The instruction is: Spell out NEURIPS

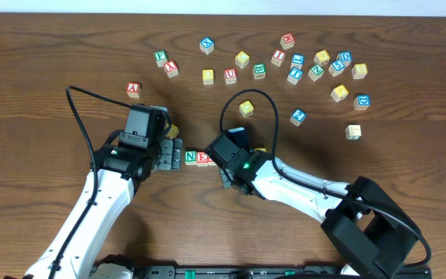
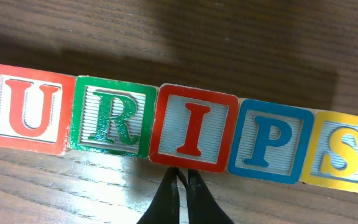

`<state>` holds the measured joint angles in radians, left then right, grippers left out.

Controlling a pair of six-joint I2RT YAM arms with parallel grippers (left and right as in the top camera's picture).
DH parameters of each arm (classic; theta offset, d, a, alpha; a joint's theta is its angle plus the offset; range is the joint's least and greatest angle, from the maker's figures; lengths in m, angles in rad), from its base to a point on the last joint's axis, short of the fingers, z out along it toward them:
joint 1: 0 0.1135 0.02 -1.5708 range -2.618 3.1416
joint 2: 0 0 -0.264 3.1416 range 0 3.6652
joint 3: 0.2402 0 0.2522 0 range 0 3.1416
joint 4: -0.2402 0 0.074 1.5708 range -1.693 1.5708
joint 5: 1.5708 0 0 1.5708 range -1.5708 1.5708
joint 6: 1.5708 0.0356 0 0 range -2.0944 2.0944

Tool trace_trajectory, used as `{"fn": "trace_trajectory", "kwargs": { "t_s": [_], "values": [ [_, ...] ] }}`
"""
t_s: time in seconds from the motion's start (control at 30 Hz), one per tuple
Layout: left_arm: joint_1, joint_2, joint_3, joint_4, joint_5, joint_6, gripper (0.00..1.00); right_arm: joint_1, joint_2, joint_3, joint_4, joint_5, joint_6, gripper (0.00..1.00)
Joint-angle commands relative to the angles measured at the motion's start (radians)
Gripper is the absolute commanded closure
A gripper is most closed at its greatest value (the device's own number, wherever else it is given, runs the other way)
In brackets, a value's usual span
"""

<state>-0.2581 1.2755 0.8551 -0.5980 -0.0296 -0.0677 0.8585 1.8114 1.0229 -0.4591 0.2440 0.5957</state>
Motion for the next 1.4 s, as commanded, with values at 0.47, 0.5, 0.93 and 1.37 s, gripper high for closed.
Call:
{"fn": "trace_trajectory", "kwargs": {
  "t_s": [0.47, 0.5, 0.93, 1.37],
  "values": [
    [0.0, 0.006, 0.021, 0.0, -0.008, -0.001, 0.11, 0.033, -0.038, 0.009, -0.035, -0.079, 0.01, 0.99],
    [0.0, 0.006, 0.021, 0.0, -0.008, -0.001, 0.1, 0.04, -0.045, 0.009, -0.035, -0.079, 0.01, 0.99],
    [0.0, 0.006, 0.021, 0.004, -0.008, -0.002, 0.1, 0.059, -0.292, 0.01, -0.043, 0.2, 0.021, 0.99],
    [-0.001, 0.093, 0.019, 0.084, -0.005, -0.002, 0.3, -0.091, -0.277, 0.01, -0.02, 0.281, 0.021, 0.99]
  ]
}}
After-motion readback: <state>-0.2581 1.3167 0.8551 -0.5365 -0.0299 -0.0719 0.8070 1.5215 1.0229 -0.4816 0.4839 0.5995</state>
